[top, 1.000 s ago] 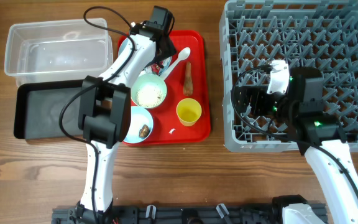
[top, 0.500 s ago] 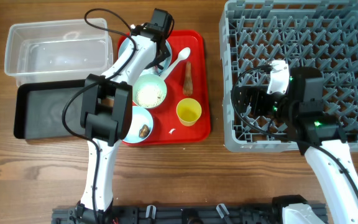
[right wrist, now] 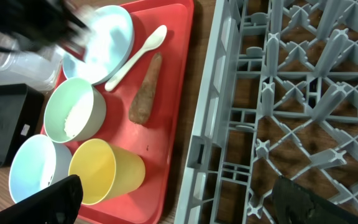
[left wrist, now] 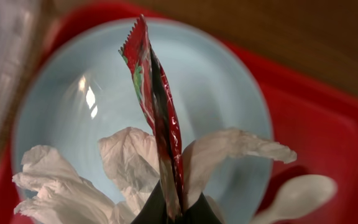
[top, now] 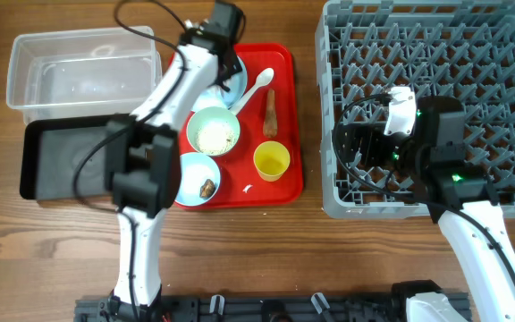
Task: Sort waste into correct bins and load items into the dishwasher rack
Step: 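Carry the wrapper and tissue left and drop into the clear bin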
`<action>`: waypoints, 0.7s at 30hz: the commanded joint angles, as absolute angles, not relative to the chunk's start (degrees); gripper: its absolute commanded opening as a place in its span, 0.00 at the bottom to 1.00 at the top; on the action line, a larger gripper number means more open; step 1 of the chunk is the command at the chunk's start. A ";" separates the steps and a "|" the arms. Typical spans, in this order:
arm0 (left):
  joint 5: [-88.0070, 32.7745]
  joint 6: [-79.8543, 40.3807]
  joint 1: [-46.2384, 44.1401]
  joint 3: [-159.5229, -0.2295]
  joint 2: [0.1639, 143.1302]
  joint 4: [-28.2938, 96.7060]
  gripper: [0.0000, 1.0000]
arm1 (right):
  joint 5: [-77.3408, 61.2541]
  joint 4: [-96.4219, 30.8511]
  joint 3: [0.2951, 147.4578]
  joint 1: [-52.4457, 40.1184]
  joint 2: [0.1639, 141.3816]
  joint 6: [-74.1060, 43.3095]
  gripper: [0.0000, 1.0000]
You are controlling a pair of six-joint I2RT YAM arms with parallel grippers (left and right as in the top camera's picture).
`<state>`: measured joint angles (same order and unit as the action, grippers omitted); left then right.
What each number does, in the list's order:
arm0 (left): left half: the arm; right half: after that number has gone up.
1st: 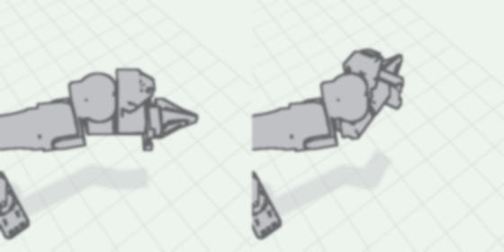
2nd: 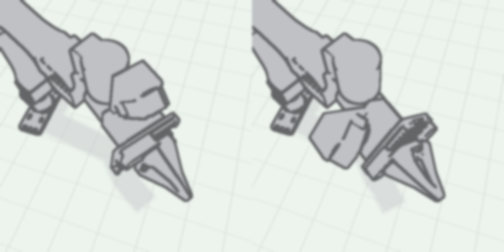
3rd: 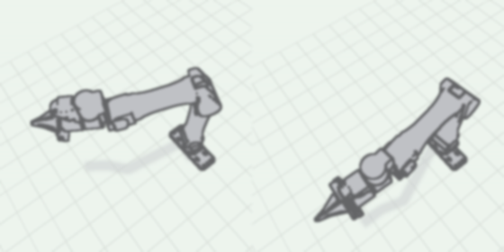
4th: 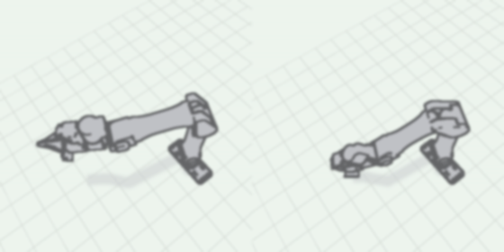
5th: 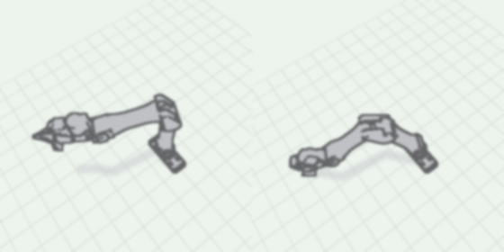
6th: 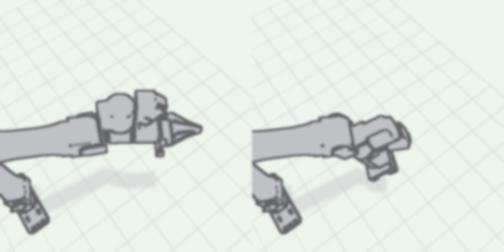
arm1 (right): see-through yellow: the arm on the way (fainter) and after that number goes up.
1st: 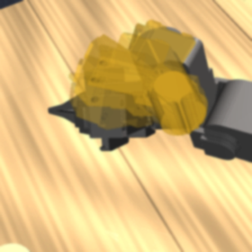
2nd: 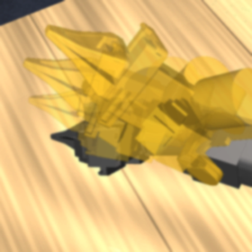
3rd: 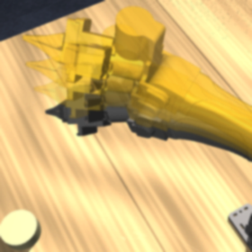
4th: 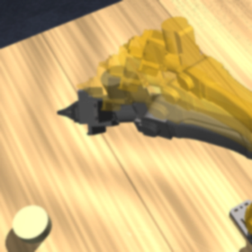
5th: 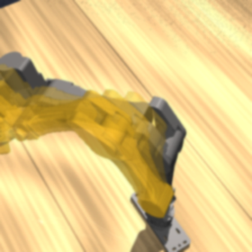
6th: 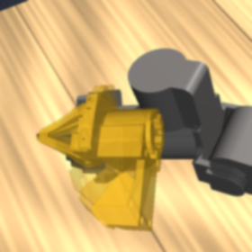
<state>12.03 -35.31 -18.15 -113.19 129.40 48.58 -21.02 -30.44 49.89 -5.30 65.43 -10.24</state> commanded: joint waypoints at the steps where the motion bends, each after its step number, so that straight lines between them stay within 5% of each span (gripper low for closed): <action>1: 12.05 -33.61 -14.52 -115.55 118.15 48.84 0.04 | -22.37 -30.28 51.09 -5.17 65.69 -10.57 0.99; 21: 12.05 -13.10 4.03 -115.02 118.56 53.82 0.04 | -22.37 -30.35 51.09 -5.17 65.69 -10.61 0.99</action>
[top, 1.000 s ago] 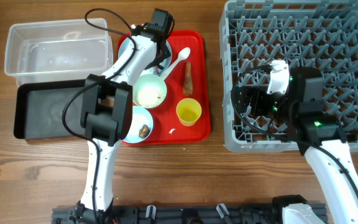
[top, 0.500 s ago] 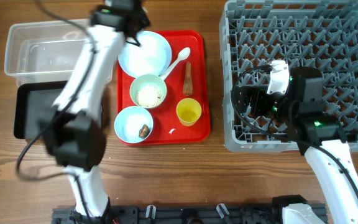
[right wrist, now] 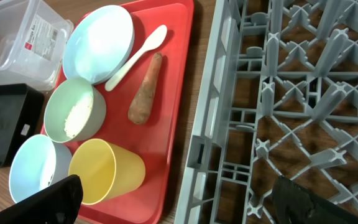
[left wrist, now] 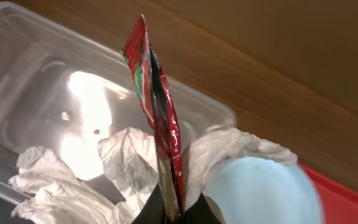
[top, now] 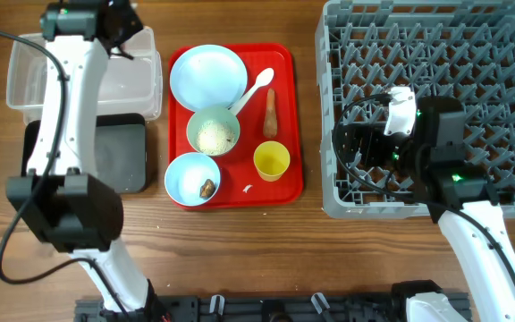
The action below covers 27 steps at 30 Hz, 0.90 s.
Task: Sort waste into correct bins and load items into the dishwasher rack
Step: 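Carry the wrapper and tissue left and drop into the clear bin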
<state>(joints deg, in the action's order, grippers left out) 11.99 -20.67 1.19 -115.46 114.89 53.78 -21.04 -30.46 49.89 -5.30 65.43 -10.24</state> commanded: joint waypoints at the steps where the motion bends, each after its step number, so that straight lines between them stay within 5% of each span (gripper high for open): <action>1: 12.05 -12.01 4.71 -115.02 119.48 53.82 0.04 | -22.37 -30.35 51.09 -5.17 65.69 -10.61 0.99; 3: 11.94 -10.55 5.89 -115.02 121.56 53.63 0.11 | -22.37 -30.35 51.09 -5.17 65.69 -10.68 0.99; 6: 11.86 -9.32 6.87 -115.02 124.29 53.41 0.39 | -22.37 -30.35 51.09 -5.17 65.69 -10.66 0.98; 9: 11.86 -9.34 7.42 -115.02 125.82 53.01 0.82 | -22.37 -30.50 51.09 -5.17 65.69 -10.68 0.99; 11: 11.90 -9.06 7.53 -115.02 125.93 52.69 0.99 | -22.37 -30.50 51.09 -5.17 65.69 -10.68 0.98; 21: 11.00 -6.20 7.29 -115.15 120.25 51.75 1.00 | -22.37 -30.48 51.09 -5.17 65.69 -10.66 0.99; 27: -0.01 -6.22 5.13 -115.15 112.18 60.16 1.00 | -22.37 -30.48 51.09 -5.17 65.69 -10.66 0.99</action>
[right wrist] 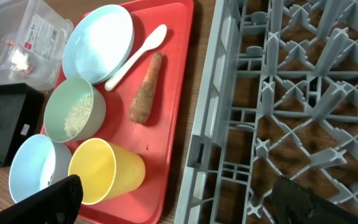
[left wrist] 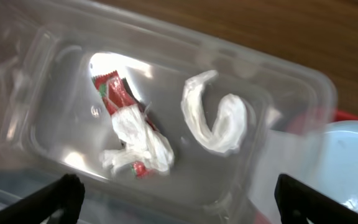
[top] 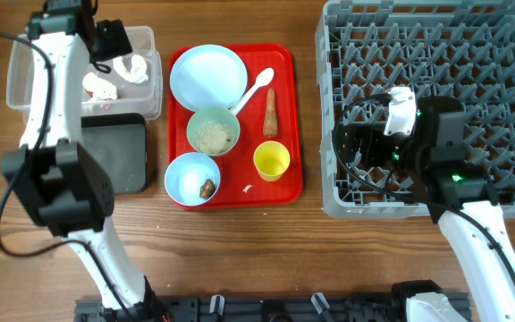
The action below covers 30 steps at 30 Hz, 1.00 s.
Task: Sort waste into correct bins and load items into the dishwasher rack
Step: 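Carry the wrapper and tissue left and drop into the clear bin, then grasp the rim of the mint bowl of rice with the left gripper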
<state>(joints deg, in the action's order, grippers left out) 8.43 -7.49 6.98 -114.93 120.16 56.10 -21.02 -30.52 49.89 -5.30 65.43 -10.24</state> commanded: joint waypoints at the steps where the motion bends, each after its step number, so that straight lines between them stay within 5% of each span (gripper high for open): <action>1: -1.52 -6.24 4.71 -115.15 111.31 61.73 1.00 | -22.37 -30.48 51.09 -5.17 65.69 -10.66 0.99; 9: -7.90 -6.63 -2.44 -115.07 108.60 77.41 0.99 | -22.37 -30.48 51.09 -5.17 65.69 -10.61 0.99; 18: -7.73 -13.15 -14.61 -112.66 108.71 77.47 0.92 | -22.37 -30.55 51.09 -5.17 65.69 -10.66 0.99; 30: -4.43 -19.84 -25.26 -88.20 108.77 49.65 0.80 | -22.37 -30.89 51.05 -5.17 65.71 -10.68 0.99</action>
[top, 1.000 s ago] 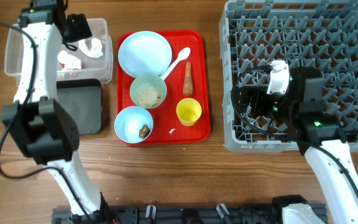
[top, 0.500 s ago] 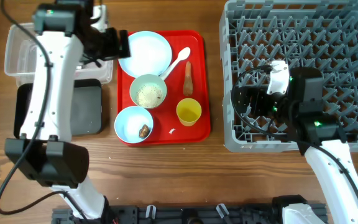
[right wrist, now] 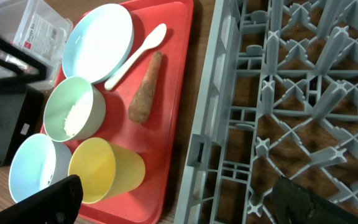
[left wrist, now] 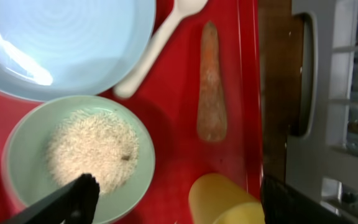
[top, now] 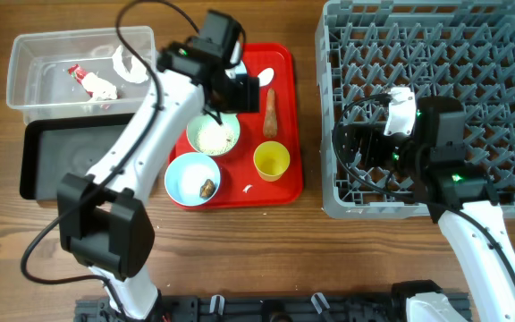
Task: Sort waste into correct bins and load items into the dishwasher rack
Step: 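Grasp the rim of the mint bowl of rice with the left gripper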
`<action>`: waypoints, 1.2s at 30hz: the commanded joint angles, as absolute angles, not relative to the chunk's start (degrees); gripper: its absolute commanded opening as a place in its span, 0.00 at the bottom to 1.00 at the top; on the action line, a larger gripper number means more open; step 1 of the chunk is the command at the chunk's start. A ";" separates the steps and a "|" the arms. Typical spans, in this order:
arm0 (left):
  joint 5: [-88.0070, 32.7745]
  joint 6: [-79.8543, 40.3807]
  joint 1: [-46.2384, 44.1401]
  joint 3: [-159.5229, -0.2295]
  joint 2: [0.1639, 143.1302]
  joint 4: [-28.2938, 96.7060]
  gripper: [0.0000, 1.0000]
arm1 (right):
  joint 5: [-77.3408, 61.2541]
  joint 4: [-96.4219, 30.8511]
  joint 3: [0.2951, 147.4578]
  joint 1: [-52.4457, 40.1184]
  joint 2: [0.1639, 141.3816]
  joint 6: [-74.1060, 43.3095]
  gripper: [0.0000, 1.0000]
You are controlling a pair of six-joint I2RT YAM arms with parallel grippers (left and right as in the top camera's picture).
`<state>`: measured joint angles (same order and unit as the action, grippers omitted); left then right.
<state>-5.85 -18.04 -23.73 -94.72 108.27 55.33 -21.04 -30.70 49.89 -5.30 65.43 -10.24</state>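
Observation:
My left gripper (top: 237,88) hangs open and empty over the red tray (top: 280,183), above the green rice bowl (left wrist: 79,155) and the carrot (left wrist: 211,93). Around them on the tray lie a blue plate (left wrist: 61,43), a white spoon (left wrist: 160,37), a yellow cup (left wrist: 222,199) and a blue bowl (top: 193,177) with a food scrap. A red wrapper with tissue (top: 97,85) lies in the clear bin (top: 25,54). My right gripper (right wrist: 179,205) stands open over the left edge of the grey dishwasher rack (right wrist: 278,93).
A black bin (top: 61,161) sits in front of the clear bin, left of the tray. The rack fills the right side of the table. Bare wood runs between tray and rack and along the front edge.
My left gripper, then open over the clear bin, is now over the red tray above the rice bowl and carrot. The wrapper and tissue stay in the bin. The right arm has not moved.
My left gripper was shut on a red wrapper and tissue over the blue plate. Then it held them above the clear bin. Then it was open with the waste lying in the bin, and now it is back over the tray.

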 commanded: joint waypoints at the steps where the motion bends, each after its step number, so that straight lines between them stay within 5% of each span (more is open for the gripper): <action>1: -4.40 -19.81 -25.39 -87.09 108.77 48.36 0.79 | -22.37 -31.03 51.05 -5.17 65.71 -10.68 0.99; 14: -1.85 -20.03 -25.63 -74.06 108.77 35.66 0.69 | -22.37 -32.05 51.05 -5.17 65.71 -10.66 0.99; 18: -1.85 -20.03 -25.63 -73.03 108.88 34.76 0.54 | -22.37 -32.03 51.05 -5.17 65.71 -10.68 0.99; 27: -1.85 -20.49 -25.63 -73.03 111.63 33.78 0.44 | -22.37 -32.05 51.05 -5.17 65.71 -10.66 0.99; 32: -1.85 -20.47 -25.63 -73.03 111.70 33.74 0.28 | -22.37 -32.03 51.05 -5.17 65.71 -10.68 0.99; 36: -1.85 -20.47 -25.63 -73.03 111.70 33.69 0.04 | -22.37 -32.05 51.05 -5.17 65.89 -10.66 0.99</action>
<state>-2.72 -20.58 -25.56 -73.45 111.24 33.91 -21.04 -32.16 49.89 -5.30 65.43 -10.24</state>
